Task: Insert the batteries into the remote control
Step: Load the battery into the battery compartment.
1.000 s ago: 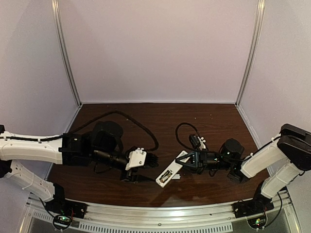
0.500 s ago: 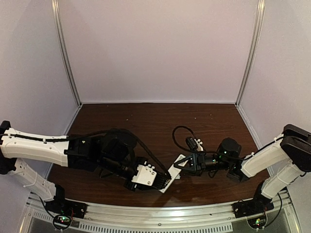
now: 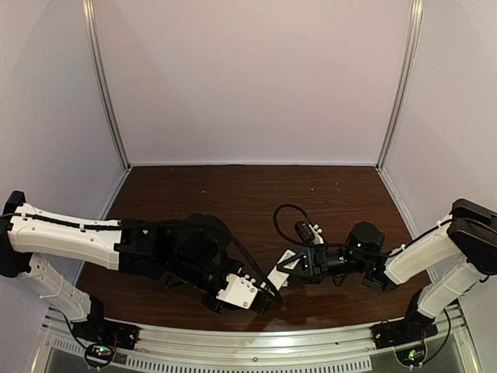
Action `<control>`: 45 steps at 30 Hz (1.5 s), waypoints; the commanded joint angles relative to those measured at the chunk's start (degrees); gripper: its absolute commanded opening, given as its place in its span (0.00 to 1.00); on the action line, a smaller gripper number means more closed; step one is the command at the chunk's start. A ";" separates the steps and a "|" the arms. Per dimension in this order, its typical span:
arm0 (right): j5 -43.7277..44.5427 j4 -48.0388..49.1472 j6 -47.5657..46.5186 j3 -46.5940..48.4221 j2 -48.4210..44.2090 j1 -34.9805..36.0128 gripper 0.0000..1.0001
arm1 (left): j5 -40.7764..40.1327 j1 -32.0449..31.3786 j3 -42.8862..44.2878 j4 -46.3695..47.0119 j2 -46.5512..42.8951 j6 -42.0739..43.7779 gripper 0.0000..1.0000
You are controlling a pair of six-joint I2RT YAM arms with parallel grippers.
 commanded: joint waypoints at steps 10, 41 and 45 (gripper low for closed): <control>-0.56 2.11 0.14 1.52 0.97 0.72 0.00 | -0.98 -0.39 2.35 -0.67 2.53 0.69 0.21; -0.27 1.80 -0.02 1.34 -0.28 0.86 0.00 | -5.57 -0.35 8.22 -5.92 12.26 -4.58 0.17; -0.05 0.44 -0.75 1.42 -1.10 0.81 0.00 | -5.11 -0.42 9.20 -7.25 13.90 -4.67 0.17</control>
